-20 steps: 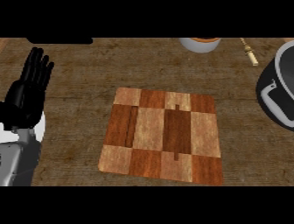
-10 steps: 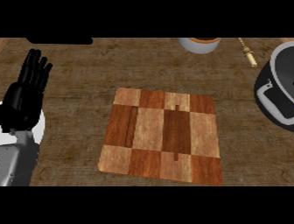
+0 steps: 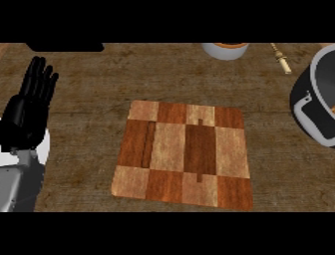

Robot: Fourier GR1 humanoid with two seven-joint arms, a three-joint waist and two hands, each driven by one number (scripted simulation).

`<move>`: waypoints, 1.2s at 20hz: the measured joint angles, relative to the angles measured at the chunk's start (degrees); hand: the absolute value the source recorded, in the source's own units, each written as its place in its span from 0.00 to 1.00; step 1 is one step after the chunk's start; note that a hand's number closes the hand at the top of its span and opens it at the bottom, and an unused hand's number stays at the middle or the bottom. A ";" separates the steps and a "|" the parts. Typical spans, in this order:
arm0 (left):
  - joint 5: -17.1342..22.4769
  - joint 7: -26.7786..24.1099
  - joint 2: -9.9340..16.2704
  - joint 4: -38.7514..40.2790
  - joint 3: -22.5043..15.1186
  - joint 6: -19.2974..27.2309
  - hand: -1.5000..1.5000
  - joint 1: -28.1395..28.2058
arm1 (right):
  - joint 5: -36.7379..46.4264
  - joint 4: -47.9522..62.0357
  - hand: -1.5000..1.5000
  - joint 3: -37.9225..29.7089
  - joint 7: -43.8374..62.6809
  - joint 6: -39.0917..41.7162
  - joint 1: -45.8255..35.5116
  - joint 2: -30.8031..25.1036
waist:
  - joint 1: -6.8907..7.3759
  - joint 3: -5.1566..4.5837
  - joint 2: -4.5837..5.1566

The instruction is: Pick the croissant from the cutting board and place it in the pot

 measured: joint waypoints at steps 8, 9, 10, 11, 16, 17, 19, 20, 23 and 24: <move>-0.30 -1.09 -0.62 0.49 -0.02 -0.16 0.50 0.90 | -13.46 -9.59 0.00 -6.11 -7.83 0.68 9.05 -0.26 | -0.16 0.22 0.14; -0.47 -1.22 -0.85 0.54 -0.11 -0.01 0.50 1.13 | -14.76 -11.76 0.00 -6.54 -7.79 1.36 10.85 0.02 | -0.21 0.23 0.14; -0.45 -1.33 -0.73 0.54 0.03 -0.13 0.50 1.03 | -16.44 -12.80 0.00 -7.28 -8.81 2.01 12.50 0.02 | -0.21 0.23 0.15; -0.16 -1.05 -0.41 0.83 0.40 -0.34 0.50 0.51 | -17.98 -14.43 0.00 -8.11 -9.73 2.86 14.69 0.41 | -0.33 0.24 0.15; -0.67 -1.68 -0.81 1.54 0.37 -0.18 0.50 0.16 | -24.49 -18.00 0.00 -11.37 -14.45 4.45 21.94 1.42 | -0.20 0.26 0.20; -0.55 -1.31 -0.71 1.42 0.55 -0.17 0.50 -0.04 | -25.39 -19.48 0.00 -11.93 -13.90 5.12 23.36 1.16 | -0.20 0.29 0.21; -0.95 -1.51 -0.94 1.61 0.42 0.15 0.50 -0.11 | -28.28 -20.33 0.00 -13.85 -14.91 7.29 26.20 0.46 | -0.23 0.28 0.21; -0.76 -0.70 -0.53 0.95 0.68 0.02 0.50 -0.09 | -29.35 -21.41 0.00 -14.55 -14.89 8.25 27.79 0.45 | -0.22 0.28 0.20; -0.39 -0.56 -0.45 0.58 0.87 -0.46 0.50 0.26 | -33.14 -21.67 0.00 -17.26 -17.25 11.13 31.76 0.11 | -0.23 0.29 0.20; -0.38 -0.65 -0.61 0.39 0.80 -0.52 0.50 0.46 | -34.10 -21.87 0.00 -17.95 -17.55 11.67 32.75 0.04 | -0.20 0.29 0.21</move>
